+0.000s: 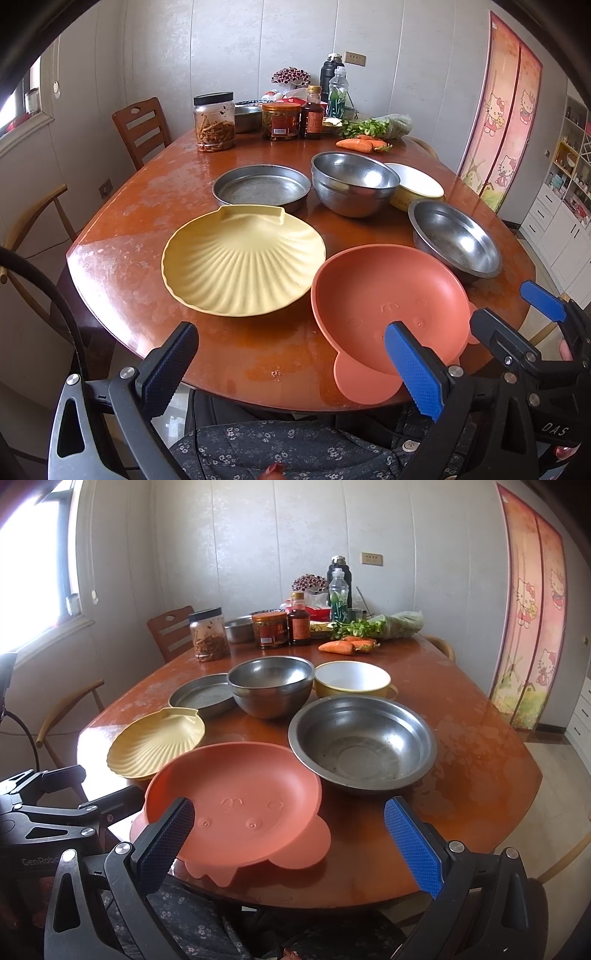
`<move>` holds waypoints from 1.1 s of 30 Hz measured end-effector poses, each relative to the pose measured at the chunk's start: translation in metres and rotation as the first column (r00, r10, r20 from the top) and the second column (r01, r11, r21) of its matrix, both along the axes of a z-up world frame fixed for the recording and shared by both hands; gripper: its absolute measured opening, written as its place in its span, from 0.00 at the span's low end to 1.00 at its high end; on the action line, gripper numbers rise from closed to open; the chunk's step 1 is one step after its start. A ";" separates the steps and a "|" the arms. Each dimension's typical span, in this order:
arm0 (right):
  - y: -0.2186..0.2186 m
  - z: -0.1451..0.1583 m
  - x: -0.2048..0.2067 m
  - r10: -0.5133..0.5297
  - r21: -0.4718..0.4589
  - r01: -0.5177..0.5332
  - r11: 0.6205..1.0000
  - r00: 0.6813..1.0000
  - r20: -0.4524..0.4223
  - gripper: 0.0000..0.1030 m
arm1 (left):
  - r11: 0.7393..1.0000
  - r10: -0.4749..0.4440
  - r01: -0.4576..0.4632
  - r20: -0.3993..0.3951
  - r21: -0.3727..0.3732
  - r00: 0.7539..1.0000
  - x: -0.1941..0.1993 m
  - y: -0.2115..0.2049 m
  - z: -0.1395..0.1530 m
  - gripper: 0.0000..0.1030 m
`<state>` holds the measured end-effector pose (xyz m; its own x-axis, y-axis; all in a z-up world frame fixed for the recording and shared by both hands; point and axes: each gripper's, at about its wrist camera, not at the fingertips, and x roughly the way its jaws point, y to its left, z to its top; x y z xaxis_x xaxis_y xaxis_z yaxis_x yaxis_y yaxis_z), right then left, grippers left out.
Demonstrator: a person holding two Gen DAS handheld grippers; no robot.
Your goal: Organize plates and bowls
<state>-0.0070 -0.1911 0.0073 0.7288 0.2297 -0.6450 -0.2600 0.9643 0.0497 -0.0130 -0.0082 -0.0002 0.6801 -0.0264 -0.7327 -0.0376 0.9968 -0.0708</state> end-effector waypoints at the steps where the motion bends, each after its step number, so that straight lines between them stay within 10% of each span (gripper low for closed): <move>1: 0.000 0.000 0.000 0.000 0.000 0.000 1.000 1.000 0.000 1.00 | 1.000 0.001 -0.001 -0.001 0.000 1.000 0.000 0.000 0.000 0.99; 33: 0.014 0.030 0.016 0.137 0.033 -0.139 0.990 0.989 0.051 1.00 | 0.993 0.093 -0.092 0.005 -0.068 0.996 0.003 0.053 0.003 0.99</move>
<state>0.0087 -0.1773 0.0370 0.7189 0.3526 -0.5990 -0.3932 0.9169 0.0678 -0.0099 0.0443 0.0031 0.6877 -0.0126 -0.7259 -0.1284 0.9820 -0.1386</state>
